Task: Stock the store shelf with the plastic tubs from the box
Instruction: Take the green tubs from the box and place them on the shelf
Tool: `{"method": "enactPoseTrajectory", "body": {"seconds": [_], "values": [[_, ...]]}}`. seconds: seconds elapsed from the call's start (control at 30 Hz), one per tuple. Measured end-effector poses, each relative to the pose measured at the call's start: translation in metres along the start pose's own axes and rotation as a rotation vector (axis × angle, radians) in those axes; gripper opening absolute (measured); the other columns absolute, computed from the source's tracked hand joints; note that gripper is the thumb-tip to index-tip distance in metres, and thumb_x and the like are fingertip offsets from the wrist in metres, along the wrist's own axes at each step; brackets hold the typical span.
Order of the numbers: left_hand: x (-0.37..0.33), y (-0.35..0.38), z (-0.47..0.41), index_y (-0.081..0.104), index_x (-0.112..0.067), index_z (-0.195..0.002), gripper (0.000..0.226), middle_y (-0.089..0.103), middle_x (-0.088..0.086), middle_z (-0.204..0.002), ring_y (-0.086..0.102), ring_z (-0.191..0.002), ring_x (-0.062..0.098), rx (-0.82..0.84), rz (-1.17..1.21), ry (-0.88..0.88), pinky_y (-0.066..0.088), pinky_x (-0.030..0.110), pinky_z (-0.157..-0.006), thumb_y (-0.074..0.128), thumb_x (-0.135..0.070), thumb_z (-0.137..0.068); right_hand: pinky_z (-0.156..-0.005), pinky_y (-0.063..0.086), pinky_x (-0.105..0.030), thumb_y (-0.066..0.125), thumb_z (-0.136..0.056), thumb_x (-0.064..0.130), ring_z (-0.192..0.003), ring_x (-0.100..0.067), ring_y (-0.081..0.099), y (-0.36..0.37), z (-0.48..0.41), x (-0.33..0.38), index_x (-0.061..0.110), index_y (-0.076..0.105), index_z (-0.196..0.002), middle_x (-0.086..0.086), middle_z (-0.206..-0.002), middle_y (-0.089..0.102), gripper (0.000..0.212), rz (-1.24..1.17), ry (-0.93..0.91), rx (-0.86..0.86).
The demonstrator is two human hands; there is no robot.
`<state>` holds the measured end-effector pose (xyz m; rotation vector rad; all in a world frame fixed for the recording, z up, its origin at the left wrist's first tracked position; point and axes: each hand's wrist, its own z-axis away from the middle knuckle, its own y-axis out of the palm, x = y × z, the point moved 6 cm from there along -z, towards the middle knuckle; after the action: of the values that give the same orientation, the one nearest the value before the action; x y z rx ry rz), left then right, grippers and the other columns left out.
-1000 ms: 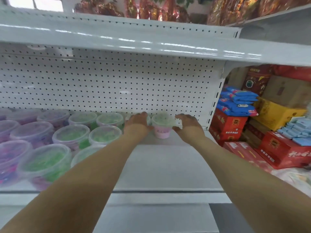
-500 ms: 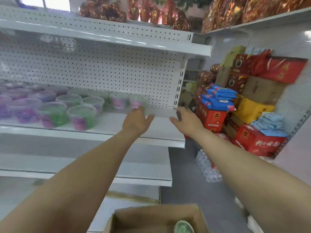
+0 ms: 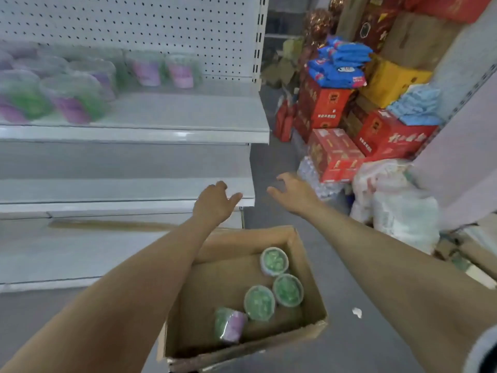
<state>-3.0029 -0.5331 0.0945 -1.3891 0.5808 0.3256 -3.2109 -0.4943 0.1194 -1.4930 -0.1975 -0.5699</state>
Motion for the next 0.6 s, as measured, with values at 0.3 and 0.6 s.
{"method": "enactPoseTrajectory", "body": {"seconds": [0.3,0.6], "values": [[0.105,0.152,0.038,0.06,-0.014,-0.123,0.051,0.062,0.009,-0.125,0.058,-0.115,0.03,0.446,0.043,-0.172,0.046,0.036,-0.094,0.054,-0.053,-0.09,-0.089,0.043,-0.032,0.052,-0.098,0.042,-0.116,-0.03,0.057,0.157,0.045,-0.1,0.007,0.056,-0.128,-0.012,-0.128,0.061,0.046,-0.021,0.312,0.339],[0.217,0.267,0.078,0.061,-0.02,-0.119,0.063,0.065,0.007,-0.116,0.062,-0.103,0.028,0.728,0.045,-0.56,0.049,0.035,-0.085,0.042,-0.07,-0.086,-0.077,0.038,-0.029,0.048,-0.096,0.053,-0.107,-0.029,0.062,0.306,0.1,-0.176,0.013,0.063,-0.103,-0.01,-0.099,0.063,0.043,-0.117,0.728,0.617]]}}
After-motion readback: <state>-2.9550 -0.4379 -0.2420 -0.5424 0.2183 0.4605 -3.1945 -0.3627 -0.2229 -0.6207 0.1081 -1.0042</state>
